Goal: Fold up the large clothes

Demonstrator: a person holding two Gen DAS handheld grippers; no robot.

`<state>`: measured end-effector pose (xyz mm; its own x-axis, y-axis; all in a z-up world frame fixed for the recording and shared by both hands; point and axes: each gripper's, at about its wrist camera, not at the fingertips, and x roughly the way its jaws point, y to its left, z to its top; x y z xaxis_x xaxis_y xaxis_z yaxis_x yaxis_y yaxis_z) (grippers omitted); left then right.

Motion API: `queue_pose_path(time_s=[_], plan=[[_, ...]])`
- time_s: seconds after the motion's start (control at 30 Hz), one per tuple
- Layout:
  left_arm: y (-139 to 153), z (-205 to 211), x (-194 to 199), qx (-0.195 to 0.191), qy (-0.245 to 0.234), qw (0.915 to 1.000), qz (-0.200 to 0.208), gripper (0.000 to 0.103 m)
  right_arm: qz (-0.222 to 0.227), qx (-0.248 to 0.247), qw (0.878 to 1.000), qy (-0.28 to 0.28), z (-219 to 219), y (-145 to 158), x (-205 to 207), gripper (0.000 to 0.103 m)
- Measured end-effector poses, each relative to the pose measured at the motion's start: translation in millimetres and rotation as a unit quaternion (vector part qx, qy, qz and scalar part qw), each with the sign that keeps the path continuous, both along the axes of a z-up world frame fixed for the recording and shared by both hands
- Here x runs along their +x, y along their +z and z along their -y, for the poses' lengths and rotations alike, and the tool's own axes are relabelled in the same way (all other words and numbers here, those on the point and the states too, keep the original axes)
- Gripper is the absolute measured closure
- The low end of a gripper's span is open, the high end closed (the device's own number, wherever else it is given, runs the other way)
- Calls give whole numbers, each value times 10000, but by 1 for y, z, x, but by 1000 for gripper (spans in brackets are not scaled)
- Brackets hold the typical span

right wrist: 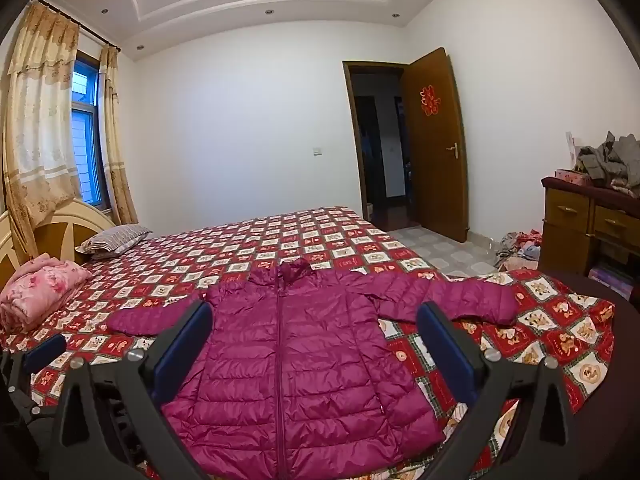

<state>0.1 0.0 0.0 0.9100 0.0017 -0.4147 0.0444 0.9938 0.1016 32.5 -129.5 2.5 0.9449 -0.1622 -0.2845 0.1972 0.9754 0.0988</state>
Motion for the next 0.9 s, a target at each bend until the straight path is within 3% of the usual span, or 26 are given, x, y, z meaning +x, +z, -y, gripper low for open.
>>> queue_pose_path(time_s=[0.27, 0.9], plan=[[0, 6, 7, -97, -104, 9998, -149, 1, 28, 30, 10000, 7, 2, -2, 0, 0], [-2, -4, 3, -261, -16, 9996, -66, 1, -20, 26, 10000, -7, 0, 0, 0, 0]])
